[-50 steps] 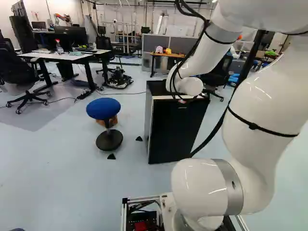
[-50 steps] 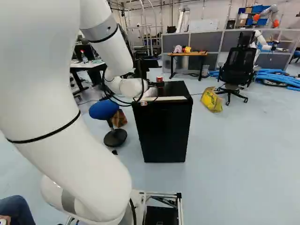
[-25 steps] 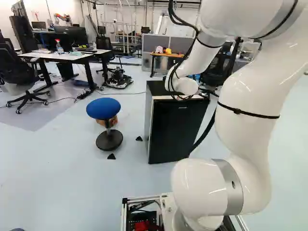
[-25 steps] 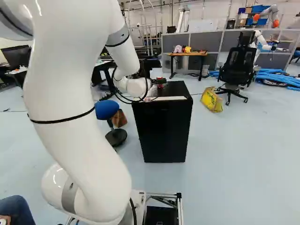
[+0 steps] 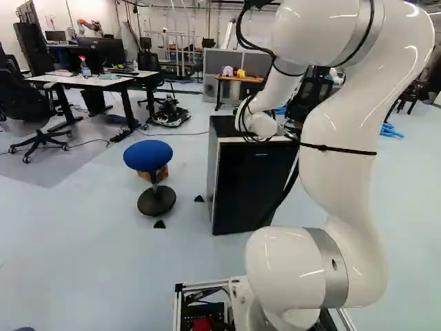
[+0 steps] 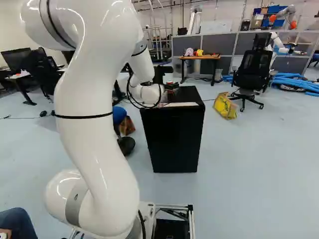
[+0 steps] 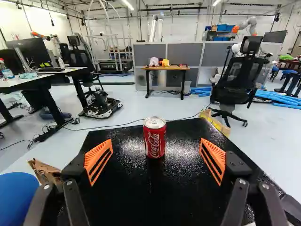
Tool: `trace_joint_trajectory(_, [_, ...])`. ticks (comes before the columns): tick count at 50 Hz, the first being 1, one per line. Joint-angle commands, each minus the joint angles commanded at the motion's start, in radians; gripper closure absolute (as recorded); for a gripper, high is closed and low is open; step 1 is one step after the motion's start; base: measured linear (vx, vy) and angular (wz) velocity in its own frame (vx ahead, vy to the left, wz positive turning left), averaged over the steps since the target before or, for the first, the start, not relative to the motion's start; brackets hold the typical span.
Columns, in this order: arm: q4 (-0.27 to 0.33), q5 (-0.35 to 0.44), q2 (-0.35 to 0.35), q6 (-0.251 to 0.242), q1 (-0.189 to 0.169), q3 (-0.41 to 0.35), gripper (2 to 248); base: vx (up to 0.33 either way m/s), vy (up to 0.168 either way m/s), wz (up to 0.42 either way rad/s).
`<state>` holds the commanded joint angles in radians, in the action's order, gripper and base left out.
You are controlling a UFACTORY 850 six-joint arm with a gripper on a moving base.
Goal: Grab a drink from the fridge
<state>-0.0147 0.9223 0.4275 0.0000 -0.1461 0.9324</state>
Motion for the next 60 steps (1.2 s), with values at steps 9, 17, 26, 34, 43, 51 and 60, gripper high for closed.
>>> trace_joint_trajectory(9, [0.000,0.013,0.061,0.000,-0.003,0.055,3,0.000,0.000,0.000])
trace_joint_trajectory(17, [0.000,0.022,0.115,0.000,-0.006,0.105,3,0.000,0.000,0.000])
trace_joint_trajectory(26, [0.000,0.031,0.175,0.000,-0.009,0.163,3,0.000,0.000,0.000])
trace_joint_trajectory(34, [0.000,0.038,0.214,0.000,-0.011,0.217,3,0.000,0.000,0.000])
trace_joint_trajectory(43, [0.000,0.038,0.259,0.000,-0.014,0.278,3,0.000,0.000,0.000])
trace_joint_trajectory(51, [0.000,0.038,0.300,0.000,-0.017,0.334,3,0.000,0.000,0.000])
trace_joint_trajectory(60, [-0.001,0.027,0.345,0.000,-0.020,0.397,3,0.000,0.000,0.000])
